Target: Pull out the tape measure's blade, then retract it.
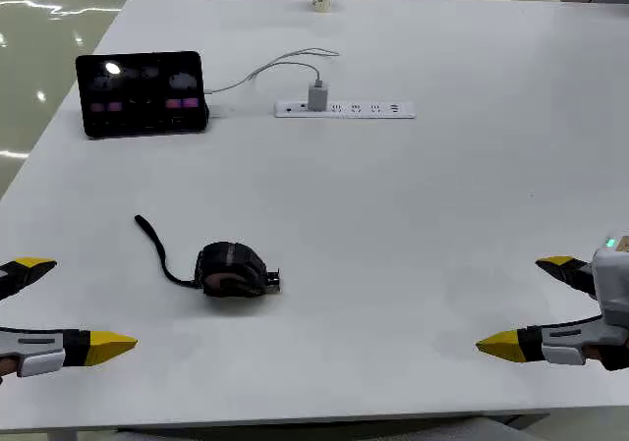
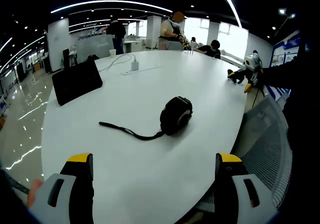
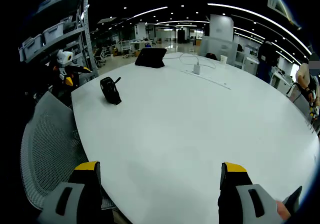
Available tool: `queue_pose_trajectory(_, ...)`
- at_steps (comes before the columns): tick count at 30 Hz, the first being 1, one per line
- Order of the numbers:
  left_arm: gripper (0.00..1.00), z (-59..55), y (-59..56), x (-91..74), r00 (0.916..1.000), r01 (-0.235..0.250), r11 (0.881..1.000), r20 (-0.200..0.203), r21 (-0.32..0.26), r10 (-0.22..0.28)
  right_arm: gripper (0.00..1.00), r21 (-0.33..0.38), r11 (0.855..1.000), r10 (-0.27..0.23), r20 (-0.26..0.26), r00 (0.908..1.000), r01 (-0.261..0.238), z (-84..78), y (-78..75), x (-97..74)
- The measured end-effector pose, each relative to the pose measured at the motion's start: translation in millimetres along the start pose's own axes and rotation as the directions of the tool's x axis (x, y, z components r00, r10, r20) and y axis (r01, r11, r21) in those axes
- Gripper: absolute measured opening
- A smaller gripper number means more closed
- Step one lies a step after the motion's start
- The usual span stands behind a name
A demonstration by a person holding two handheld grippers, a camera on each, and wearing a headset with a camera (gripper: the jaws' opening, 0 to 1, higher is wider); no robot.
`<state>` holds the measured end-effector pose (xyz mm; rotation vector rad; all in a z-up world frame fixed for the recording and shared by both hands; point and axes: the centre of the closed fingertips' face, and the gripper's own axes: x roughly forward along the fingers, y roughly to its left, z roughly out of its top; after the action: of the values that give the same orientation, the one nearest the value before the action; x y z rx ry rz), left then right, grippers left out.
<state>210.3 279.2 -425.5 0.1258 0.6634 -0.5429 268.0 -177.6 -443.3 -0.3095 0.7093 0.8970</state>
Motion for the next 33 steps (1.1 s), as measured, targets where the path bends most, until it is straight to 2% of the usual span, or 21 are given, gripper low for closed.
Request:
queue_pose_trajectory(5,0.99,2.4,0.7,-1.2,1.0000,-0.001,1.000,0.010,0.000,0.001,0.99,0.004,1.000,-0.001,-0.003,1.0000,0.001,-2.6,0.0,0.2)
queue_pose_trajectory(18,0.99,1.2,-2.8,0.4,0.9999,0.016,1.000,0.005,-0.003,-0.016,0.99,0.004,1.000,0.010,-0.016,0.9998,-0.010,-4.7,-0.9,0.1)
queue_pose_trajectory(23,0.99,3.0,-6.0,3.2,0.9992,0.038,0.999,0.015,0.013,-0.038,0.99,-0.020,1.000,0.000,-0.007,1.0000,-0.001,-3.6,-3.8,1.5)
queue_pose_trajectory(30,0.99,1.9,-14.2,16.1,0.9944,0.103,0.994,-0.028,0.039,-0.102,0.99,-0.057,0.998,0.031,0.001,0.9995,-0.031,-2.0,-1.1,11.7)
queue_pose_trajectory(33,0.99,3.5,-17.1,21.9,0.9915,0.127,0.989,-0.040,0.078,-0.124,0.99,-0.074,0.996,0.052,0.007,0.9986,-0.051,0.0,2.8,17.1)
